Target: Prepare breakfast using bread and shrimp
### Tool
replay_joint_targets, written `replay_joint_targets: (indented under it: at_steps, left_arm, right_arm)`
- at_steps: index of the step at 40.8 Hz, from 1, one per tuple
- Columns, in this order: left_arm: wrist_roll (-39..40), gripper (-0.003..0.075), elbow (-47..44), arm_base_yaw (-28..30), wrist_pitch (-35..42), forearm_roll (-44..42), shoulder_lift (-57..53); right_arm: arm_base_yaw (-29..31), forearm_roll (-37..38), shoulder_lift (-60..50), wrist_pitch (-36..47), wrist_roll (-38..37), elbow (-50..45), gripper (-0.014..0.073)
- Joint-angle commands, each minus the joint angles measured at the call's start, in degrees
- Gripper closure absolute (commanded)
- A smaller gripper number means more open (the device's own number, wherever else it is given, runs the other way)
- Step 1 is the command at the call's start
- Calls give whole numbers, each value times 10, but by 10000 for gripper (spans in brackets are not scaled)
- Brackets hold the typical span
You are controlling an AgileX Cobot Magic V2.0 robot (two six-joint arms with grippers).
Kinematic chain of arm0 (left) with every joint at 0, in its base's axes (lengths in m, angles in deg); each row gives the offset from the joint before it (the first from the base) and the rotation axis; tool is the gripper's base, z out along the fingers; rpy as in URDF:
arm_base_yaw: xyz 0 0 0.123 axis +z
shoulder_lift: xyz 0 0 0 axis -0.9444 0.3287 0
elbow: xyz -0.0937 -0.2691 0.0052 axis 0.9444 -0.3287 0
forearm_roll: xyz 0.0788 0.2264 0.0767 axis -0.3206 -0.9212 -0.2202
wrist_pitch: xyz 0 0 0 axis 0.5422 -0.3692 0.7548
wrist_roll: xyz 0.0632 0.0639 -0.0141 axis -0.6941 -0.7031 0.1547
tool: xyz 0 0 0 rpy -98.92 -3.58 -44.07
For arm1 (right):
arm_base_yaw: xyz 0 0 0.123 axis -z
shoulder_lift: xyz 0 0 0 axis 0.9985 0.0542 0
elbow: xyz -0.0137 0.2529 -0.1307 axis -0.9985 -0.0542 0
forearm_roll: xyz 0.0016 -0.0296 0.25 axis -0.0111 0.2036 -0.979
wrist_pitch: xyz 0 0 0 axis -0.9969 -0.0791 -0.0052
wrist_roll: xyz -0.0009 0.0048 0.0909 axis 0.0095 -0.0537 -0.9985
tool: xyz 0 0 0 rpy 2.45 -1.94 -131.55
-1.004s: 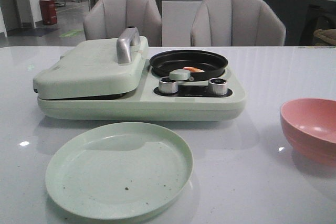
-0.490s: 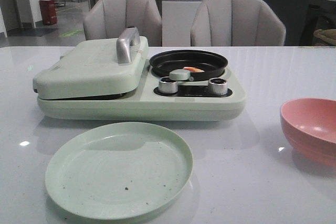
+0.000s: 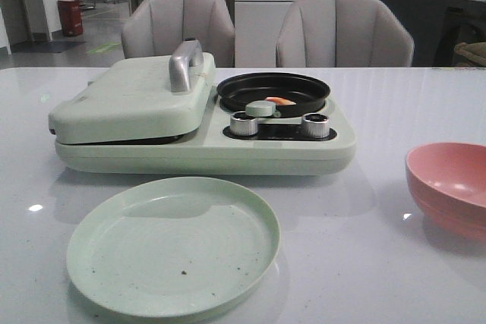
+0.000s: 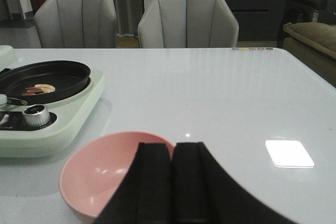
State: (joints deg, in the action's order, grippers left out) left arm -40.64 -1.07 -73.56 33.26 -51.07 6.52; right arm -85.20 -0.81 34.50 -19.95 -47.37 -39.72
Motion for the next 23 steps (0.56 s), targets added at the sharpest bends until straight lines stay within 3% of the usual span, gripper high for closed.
replay_joint_targets:
  at_steps: [1, 23]
  left_arm:
    - [3, 619, -18, -4, 47, 4, -10]
    - [3, 619, -18, -4, 47, 4, -10]
  right_arm:
    - [-5, -2, -12, 56, -2, 9, 559]
    - [-3, -2, -12, 56, -2, 9, 559]
